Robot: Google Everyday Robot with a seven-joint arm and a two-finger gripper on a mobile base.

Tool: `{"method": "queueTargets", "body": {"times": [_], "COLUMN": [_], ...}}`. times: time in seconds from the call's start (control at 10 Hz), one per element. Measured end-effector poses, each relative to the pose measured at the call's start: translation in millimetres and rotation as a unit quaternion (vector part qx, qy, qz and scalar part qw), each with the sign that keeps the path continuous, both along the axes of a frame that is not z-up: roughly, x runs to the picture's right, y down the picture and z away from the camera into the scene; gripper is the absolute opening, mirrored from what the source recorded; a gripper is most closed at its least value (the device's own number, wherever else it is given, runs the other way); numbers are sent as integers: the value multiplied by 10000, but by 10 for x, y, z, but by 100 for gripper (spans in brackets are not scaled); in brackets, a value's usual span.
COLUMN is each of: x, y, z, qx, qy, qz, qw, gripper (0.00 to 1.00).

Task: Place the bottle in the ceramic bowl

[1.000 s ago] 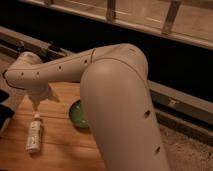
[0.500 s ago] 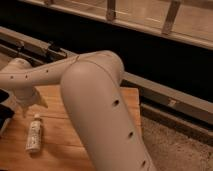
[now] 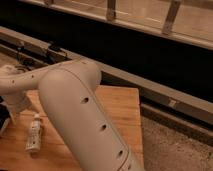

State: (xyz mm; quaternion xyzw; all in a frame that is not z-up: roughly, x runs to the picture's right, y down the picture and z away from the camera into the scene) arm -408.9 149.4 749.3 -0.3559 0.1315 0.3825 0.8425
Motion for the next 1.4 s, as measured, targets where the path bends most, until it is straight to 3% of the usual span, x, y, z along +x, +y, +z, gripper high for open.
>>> {"method": "queueTargets", "body": {"times": [0.4,1.4], "x": [177,230], "y": [186,285], "z": [207,267], "qx": [-289,-332], "qy": [75,-4], "qz": [88,192], "qw": [9995,9993], "gripper": [65,65]}}
